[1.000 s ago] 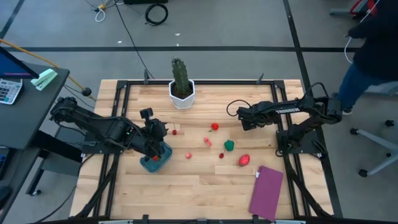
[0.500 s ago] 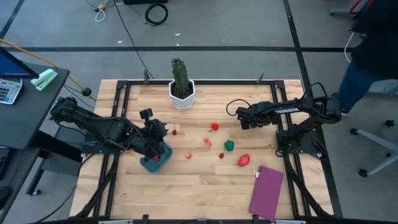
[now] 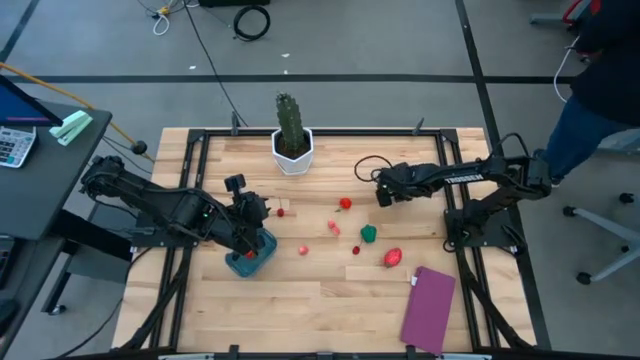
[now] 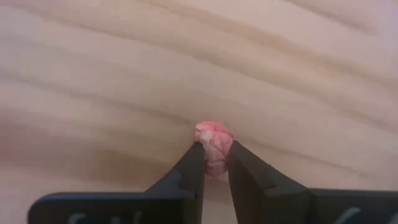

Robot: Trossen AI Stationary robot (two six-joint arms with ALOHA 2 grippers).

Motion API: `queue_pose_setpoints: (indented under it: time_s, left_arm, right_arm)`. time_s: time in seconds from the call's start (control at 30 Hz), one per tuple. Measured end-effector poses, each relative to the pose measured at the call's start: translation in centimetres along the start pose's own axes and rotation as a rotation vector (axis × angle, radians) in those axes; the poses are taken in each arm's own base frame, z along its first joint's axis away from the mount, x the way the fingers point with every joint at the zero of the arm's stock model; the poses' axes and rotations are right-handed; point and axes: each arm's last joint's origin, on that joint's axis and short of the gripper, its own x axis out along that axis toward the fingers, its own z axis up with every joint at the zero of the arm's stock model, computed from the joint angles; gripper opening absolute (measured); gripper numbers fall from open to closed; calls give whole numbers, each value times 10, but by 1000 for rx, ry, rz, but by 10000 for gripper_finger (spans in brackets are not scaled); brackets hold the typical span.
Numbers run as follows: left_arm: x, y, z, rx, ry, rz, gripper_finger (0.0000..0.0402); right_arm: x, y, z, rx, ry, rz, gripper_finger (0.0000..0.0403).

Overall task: Pick and placing Produce into tupperware
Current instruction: Put the top right pink peach into the blue bin

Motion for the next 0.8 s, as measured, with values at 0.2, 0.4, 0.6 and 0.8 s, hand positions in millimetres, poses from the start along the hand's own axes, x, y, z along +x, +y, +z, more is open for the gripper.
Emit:
queue_pose_setpoints:
  time_s: [0.2,0.4,0.6,0.8]
  left_arm:
    - [0,0,0,0,0,1,107]
    - [0,1,0,-7,-12,30,107]
    - [-1,7,3,-61,-91,208,101]
    - [-7,19,6,-119,-150,270,98]
  right_arm:
    - [-28,28,9,-72,-151,387,59]
    - [-66,56,11,-214,-349,772,62]
    - [-79,84,-4,-324,-452,978,66]
    - [-80,129,-7,-410,-444,991,74]
